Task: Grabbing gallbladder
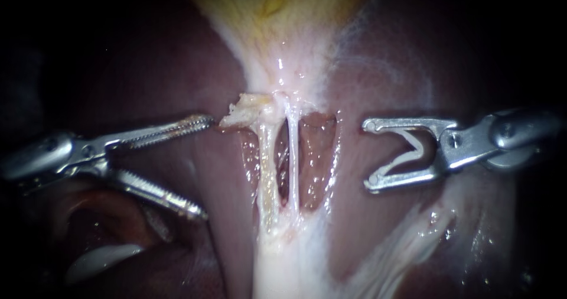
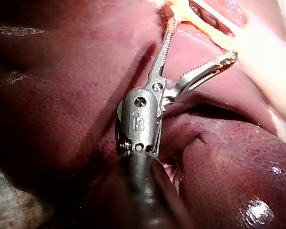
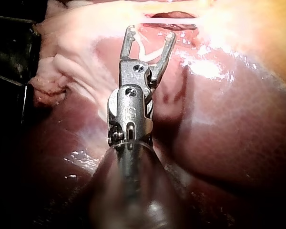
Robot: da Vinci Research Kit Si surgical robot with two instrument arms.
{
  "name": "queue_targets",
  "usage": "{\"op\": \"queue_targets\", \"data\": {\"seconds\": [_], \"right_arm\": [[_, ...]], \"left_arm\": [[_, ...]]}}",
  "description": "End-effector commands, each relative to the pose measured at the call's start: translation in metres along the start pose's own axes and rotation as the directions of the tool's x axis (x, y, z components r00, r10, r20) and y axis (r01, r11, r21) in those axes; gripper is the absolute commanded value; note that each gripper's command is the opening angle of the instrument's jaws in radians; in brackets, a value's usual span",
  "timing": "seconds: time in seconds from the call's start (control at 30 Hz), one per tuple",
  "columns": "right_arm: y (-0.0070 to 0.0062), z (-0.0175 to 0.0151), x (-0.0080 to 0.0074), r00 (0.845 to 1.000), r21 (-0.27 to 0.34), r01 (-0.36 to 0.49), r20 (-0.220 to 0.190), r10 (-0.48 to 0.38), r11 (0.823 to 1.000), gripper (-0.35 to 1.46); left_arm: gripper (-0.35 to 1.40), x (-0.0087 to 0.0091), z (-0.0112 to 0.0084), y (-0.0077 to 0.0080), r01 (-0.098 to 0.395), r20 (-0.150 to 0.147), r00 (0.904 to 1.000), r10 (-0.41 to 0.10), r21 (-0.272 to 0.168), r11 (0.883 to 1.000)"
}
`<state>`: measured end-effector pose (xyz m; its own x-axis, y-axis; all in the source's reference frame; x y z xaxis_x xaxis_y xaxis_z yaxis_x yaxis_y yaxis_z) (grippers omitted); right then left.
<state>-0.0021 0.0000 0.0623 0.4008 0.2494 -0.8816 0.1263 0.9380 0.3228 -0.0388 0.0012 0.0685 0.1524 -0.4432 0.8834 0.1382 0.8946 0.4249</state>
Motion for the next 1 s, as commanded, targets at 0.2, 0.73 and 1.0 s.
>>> {"op": "queue_targets", "data": {"seconds": [0.2, 0.73, 1.0], "right_arm": [[0.0000, -0.0001, 0.0000, 1.000, 0.000, 0.000, 0.000, 0.000, 1.000, 0.50], [0.0000, -0.0001, 0.0000, 1.000, 0.000, 0.000, 0.000, 0.000, 1.000, 0.50], [0.0000, 0.0000, 0.0000, 1.000, 0.000, 0.000, 0.000, 0.000, 1.000, 0.49]], "left_arm": [[1.18, -0.0003, -0.0003, 0.0013, 0.005, 0.002, 1.0000, -0.005, 0.006, 1.000], [1.04, 0.0004, 0.0025, 0.0060, 0.089, -0.002, 0.9960, -0.089, -0.051, 0.995], [0.83, 0.0009, 0.0029, 0.0074, 0.106, -0.019, 0.9940, -0.108, -0.062, 0.992]]}}
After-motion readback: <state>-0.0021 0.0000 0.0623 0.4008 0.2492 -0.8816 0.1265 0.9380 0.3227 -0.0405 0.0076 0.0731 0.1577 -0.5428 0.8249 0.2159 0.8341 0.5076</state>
